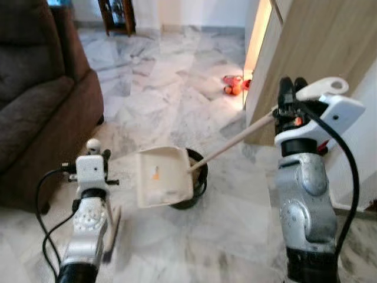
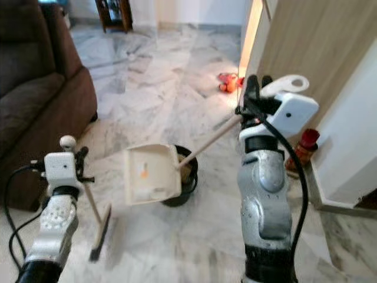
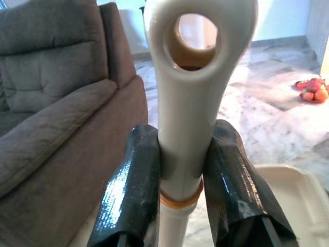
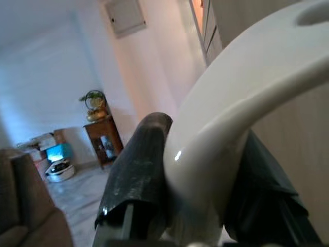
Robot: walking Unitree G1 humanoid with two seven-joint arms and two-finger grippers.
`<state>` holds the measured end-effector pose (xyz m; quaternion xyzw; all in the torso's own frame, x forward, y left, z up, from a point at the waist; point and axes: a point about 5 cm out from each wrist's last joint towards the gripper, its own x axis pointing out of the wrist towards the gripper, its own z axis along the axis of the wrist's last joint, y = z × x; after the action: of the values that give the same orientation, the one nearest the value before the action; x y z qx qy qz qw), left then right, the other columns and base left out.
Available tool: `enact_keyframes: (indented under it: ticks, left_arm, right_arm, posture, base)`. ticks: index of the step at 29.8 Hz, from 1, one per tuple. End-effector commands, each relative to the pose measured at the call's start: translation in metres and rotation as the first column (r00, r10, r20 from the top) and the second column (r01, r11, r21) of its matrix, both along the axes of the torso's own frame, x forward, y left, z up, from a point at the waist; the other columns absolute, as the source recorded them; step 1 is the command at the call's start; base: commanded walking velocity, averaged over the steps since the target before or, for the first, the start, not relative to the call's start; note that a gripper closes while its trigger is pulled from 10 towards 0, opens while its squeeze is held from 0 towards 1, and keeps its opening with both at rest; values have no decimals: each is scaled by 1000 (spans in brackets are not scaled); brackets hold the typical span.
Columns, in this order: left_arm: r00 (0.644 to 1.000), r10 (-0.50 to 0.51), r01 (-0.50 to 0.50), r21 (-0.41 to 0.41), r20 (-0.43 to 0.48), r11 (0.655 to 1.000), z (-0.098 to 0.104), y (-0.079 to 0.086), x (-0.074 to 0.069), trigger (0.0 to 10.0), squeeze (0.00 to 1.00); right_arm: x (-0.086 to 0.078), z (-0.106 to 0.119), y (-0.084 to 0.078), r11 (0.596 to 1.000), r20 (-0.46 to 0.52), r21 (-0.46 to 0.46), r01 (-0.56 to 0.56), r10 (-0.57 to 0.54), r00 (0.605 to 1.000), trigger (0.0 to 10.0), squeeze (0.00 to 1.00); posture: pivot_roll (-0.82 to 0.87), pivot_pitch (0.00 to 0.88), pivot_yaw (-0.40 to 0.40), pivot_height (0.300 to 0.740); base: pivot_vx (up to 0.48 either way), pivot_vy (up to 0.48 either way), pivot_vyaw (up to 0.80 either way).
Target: Sweep floor
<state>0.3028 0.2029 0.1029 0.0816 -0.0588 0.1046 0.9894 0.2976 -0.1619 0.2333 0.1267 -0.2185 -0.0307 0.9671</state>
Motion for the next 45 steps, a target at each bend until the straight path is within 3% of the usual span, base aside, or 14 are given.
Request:
enact_keyframes:
  ticks: [1,25,36,45]
  left_arm:
    - [999,10,-10,11,48,1000,11,5,2,10000,0]
    - [999,10,-10,10,44,1000,10,5,3,10000,0]
    - [999,13,-13,10,47,1000,11,5,3,10000,0]
    - [999,14,-15,10,49,1000,12,6,3,10000,0]
  right_arm:
    - [-4,16,5,1000,79,-1,-15,15,997,10000,0]
    - [-3,15,9,999,73,-14,-39,40,997,10000,0]
    - [-4,15,11,998,80,-15,-53,54,995,10000,0]
    - [-4,16,11,999,84,-9,-53,54,995,10000,0]
  posture:
    - [-64,65,11,740]
    - [-63,64,11,740]
    - [-61,68,10,740]
    - [-59,69,9,740]
  base:
    - [274,0,0]
    - [267,0,0]
    - [267,0,590]
    - [266,0,0]
